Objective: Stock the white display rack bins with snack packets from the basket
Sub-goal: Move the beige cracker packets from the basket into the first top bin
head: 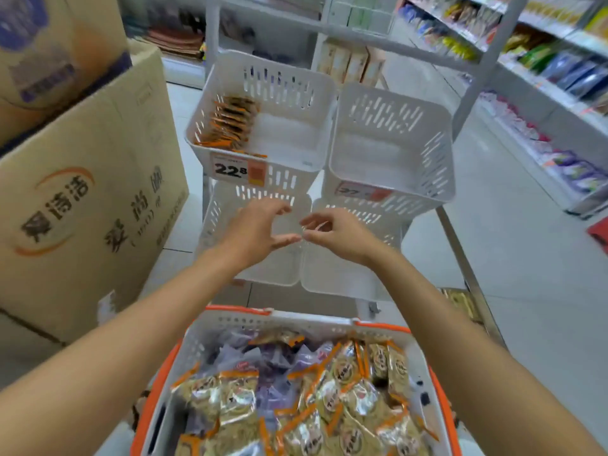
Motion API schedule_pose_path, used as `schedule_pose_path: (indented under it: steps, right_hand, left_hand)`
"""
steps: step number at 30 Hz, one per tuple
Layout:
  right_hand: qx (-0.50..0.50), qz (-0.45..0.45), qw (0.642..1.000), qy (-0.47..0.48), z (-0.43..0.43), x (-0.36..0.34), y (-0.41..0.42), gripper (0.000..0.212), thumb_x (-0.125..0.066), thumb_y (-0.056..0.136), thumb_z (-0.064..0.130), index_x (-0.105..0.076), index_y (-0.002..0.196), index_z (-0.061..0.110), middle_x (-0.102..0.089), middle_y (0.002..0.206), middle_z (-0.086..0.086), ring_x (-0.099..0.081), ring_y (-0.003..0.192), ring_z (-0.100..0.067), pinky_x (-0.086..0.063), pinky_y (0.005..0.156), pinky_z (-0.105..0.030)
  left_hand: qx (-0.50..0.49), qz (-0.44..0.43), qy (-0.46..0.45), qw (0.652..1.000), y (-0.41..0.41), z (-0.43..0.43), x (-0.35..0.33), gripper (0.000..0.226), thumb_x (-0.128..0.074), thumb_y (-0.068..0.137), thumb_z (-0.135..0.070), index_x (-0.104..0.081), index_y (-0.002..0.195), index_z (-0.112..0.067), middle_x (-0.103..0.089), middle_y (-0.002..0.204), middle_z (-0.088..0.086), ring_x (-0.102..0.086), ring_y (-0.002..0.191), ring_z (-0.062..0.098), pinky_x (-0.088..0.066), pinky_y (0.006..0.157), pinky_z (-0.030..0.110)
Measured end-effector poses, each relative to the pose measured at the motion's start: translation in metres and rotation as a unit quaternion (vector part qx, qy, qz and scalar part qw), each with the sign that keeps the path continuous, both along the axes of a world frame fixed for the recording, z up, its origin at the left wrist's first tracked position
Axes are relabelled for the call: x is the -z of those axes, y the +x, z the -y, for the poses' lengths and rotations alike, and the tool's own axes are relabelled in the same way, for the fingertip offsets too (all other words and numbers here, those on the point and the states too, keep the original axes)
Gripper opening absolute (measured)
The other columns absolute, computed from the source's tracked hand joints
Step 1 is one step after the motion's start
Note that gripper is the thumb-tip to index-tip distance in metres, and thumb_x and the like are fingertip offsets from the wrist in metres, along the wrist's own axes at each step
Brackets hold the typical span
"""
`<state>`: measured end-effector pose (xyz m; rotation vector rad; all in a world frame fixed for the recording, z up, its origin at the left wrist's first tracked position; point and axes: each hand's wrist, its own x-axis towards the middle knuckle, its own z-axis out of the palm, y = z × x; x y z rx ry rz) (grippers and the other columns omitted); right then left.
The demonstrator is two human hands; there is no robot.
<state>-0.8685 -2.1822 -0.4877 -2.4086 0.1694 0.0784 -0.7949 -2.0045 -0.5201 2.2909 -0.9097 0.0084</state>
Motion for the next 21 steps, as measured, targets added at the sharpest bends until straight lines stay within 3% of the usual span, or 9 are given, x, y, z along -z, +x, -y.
schedule_pose_path:
  steps: [4,6,9,11,12,14,16,18,21]
  right_hand:
    - [0.004,-0.156,0.986,-0.058,0.018,0.065,-0.096,0.030,-0.071,0.088,0.017,-0.069,0.117,0.010,-0.071,0.109,-0.008,-0.064,0.094,-0.018,-0.053,0.091,-0.036]
    - [-0.005,-0.172,0.985,-0.031,0.009,0.103,-0.138,0.037,-0.073,0.083,0.019,-0.067,0.120,0.018,-0.070,0.104,-0.001,-0.064,0.090,-0.020,-0.054,0.086,-0.040]
    - [-0.032,-0.186,0.981,-0.036,-0.017,0.150,-0.175,0.064,-0.075,0.083,0.026,-0.043,0.137,0.035,-0.063,0.104,0.004,-0.057,0.092,-0.021,-0.049,0.076,-0.030]
    - [-0.037,-0.165,0.981,-0.092,-0.021,0.174,-0.182,0.058,-0.077,0.081,0.028,-0.052,0.133,0.021,-0.063,0.110,-0.005,-0.057,0.100,-0.025,-0.047,0.081,-0.035]
    - [-0.017,-0.150,0.985,-0.083,-0.018,0.176,-0.183,0.047,-0.079,0.079,0.027,-0.060,0.121,0.016,-0.063,0.102,-0.004,-0.057,0.094,-0.022,-0.045,0.077,-0.034]
    - [0.057,-0.111,0.992,0.017,-0.007,0.167,-0.181,0.027,-0.081,0.078,0.025,-0.063,0.096,0.016,-0.056,0.079,0.004,-0.051,0.075,-0.014,-0.041,0.066,-0.031]
    - [0.111,-0.052,0.984,0.131,0.001,0.143,-0.177,0.018,-0.078,0.083,0.021,-0.062,0.085,0.015,-0.053,0.071,0.003,-0.048,0.066,-0.011,-0.039,0.061,-0.026]
    - [0.120,0.002,0.967,0.223,0.003,0.113,-0.172,0.008,-0.075,0.086,0.015,-0.066,0.085,0.016,-0.061,0.077,-0.003,-0.055,0.070,-0.011,-0.046,0.065,-0.026]
    - [0.098,-0.003,0.966,0.241,0.006,0.089,-0.169,0.023,-0.073,0.087,0.015,-0.065,0.109,0.015,-0.068,0.097,-0.006,-0.065,0.086,-0.015,-0.056,0.080,-0.034]
  left_hand:
    - [0.016,-0.082,0.008,0.996,-0.059,-0.006,0.044,0.050,-0.078,0.081,-0.038,-0.065,0.122,-0.012,-0.063,0.124,0.005,-0.057,0.111,0.021,-0.039,0.088,0.026]
    - [0.008,-0.117,0.007,0.993,-0.083,-0.014,0.061,0.048,-0.077,0.082,-0.039,-0.064,0.122,-0.014,-0.061,0.120,0.001,-0.056,0.108,0.018,-0.040,0.085,0.026]
    - [0.000,-0.151,0.004,0.989,-0.113,-0.022,0.082,0.050,-0.078,0.081,-0.039,-0.065,0.123,-0.014,-0.060,0.114,0.000,-0.058,0.102,0.016,-0.044,0.083,0.028]
    - [0.000,-0.175,0.014,0.985,-0.127,-0.026,0.092,0.051,-0.078,0.081,-0.037,-0.063,0.124,-0.013,-0.058,0.113,0.001,-0.055,0.099,0.014,-0.041,0.081,0.026]
    - [-0.001,-0.183,0.015,0.983,-0.132,-0.029,0.097,0.052,-0.078,0.081,-0.037,-0.062,0.125,-0.014,-0.059,0.116,0.002,-0.054,0.099,0.013,-0.041,0.081,0.027]
    - [-0.013,-0.198,0.000,0.980,-0.140,-0.031,0.099,0.056,-0.079,0.080,-0.038,-0.059,0.128,-0.016,-0.059,0.125,0.004,-0.053,0.104,0.013,-0.043,0.085,0.029]
    - [-0.010,-0.240,-0.023,0.970,-0.149,-0.026,0.095,0.072,-0.081,0.078,-0.039,-0.048,0.139,-0.018,-0.053,0.133,-0.003,-0.051,0.114,0.012,-0.044,0.094,0.030]
    - [0.027,-0.317,-0.050,0.947,-0.159,-0.014,0.089,0.081,-0.083,0.077,-0.033,-0.042,0.144,-0.017,-0.052,0.134,-0.008,-0.052,0.121,0.011,-0.045,0.104,0.034]
    - [0.056,-0.379,-0.093,0.919,-0.164,0.001,0.092,0.045,-0.080,0.081,-0.012,-0.065,0.123,-0.013,-0.074,0.110,0.003,-0.070,0.104,0.020,-0.056,0.095,0.042]
